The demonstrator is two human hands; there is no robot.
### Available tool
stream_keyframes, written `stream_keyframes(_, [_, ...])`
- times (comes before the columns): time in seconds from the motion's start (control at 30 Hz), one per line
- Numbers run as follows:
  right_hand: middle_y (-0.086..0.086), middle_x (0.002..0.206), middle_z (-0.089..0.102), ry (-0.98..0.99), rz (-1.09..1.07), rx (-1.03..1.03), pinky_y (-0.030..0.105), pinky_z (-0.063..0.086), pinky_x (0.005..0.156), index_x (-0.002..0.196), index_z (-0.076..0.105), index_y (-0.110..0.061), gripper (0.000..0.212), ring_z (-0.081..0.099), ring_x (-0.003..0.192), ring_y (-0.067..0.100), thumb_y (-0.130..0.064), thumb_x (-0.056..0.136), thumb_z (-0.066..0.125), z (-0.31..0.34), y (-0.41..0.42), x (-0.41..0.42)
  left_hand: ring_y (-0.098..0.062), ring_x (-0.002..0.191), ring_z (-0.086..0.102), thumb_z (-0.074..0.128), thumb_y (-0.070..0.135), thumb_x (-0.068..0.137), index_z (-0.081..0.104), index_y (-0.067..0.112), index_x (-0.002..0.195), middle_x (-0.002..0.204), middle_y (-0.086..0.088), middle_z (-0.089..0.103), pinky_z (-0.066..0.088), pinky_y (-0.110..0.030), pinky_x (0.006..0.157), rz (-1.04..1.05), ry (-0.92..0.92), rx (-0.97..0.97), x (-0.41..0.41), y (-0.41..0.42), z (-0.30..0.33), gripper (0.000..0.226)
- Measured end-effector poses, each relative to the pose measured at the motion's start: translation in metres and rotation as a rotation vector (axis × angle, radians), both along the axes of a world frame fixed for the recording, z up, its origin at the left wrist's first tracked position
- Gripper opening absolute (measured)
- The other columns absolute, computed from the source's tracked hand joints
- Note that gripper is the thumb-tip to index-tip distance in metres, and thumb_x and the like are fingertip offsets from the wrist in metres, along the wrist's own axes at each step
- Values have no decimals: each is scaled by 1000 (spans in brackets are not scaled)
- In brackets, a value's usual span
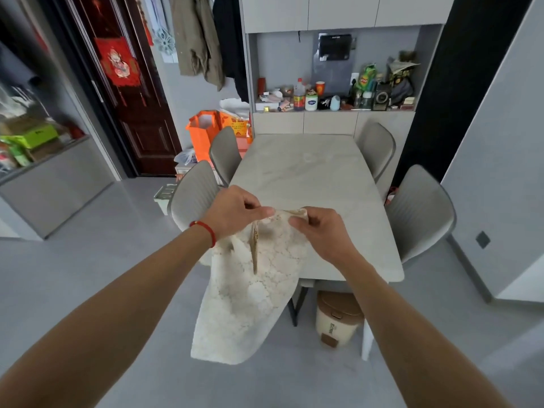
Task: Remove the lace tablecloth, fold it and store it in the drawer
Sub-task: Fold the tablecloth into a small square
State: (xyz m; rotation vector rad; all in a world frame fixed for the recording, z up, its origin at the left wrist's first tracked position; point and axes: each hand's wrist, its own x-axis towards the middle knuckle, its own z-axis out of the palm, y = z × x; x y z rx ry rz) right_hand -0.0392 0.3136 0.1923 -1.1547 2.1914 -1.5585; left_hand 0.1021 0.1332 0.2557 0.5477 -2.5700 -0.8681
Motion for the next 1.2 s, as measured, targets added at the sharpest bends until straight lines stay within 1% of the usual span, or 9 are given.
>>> stream_keyframes(0.1, [-9,53,38,-33,-111,-45,29,31,51,63,45,-9,49,33,50,8,-35,97,70,4,-1,-11,-5,41,43,70,70,81,77,16,70,51,3,55,35,-16,45,179,85,-4,13,-24,8,55])
stream_keyframes(0.23, [22,69,57,-164,-190,-138,44,45,58,83,60,9,47,51,66,18,-34,98,69,20,18,-39,-11,62,58,67,81,70,74,18,67,66,5,65,48,-30,67,351,263,402,45,-72,33,64])
stream_keyframes(0.37, [11,74,57,-72,-199,-155,38,47,64,91,63,10,53,51,68,19,-43,95,67,53,16,-51,-7,64,66,69,62,82,69,20,82,72,8,69,50,-27,70,142,317,671,54,-82,38,42])
stream_keyframes(0.53, [24,79,69,9,-230,-172,44,51,59,94,71,1,53,54,68,18,-52,91,69,87,22,-67,-9,93,70,88,23,80,71,25,109,109,0,67,59,-26,87,18,222,451,57,-87,38,33])
stream_keyframes(0.77, [-18,78,80,79,-166,-194,18,62,64,78,81,-44,21,75,69,-2,-36,96,74,113,37,-75,-19,84,76,92,10,67,76,-2,101,97,-13,79,64,-33,82,121,389,486,44,-87,45,39])
stream_keyframes(0.9, [21,102,78,86,-214,-249,55,62,83,95,80,-3,34,74,81,19,-37,93,77,133,31,-86,-20,85,79,96,11,58,76,3,100,92,-5,81,65,-34,75,94,474,645,31,-91,66,47])
stream_keyframes(1.0, [4,110,81,-118,-93,-306,49,66,82,115,77,-17,42,79,96,18,-46,85,81,147,25,-99,-17,95,78,94,18,71,75,21,107,103,1,80,65,-35,79,84,641,709,16,-97,76,41])
stream_keyframes(1.07, [-4,112,81,-216,-29,-85,48,65,86,117,74,-23,47,79,100,17,-46,78,87,124,32,-96,-22,102,77,92,34,74,73,20,115,111,-1,80,63,-42,88,139,504,744,13,-89,45,48])
stream_keyframes(1.2, [21,109,78,-203,-177,128,62,58,93,103,76,5,26,75,103,40,-16,89,82,41,45,-91,-26,97,73,85,10,82,71,5,119,118,-14,76,60,-41,88,249,196,765,21,-60,-51,40])
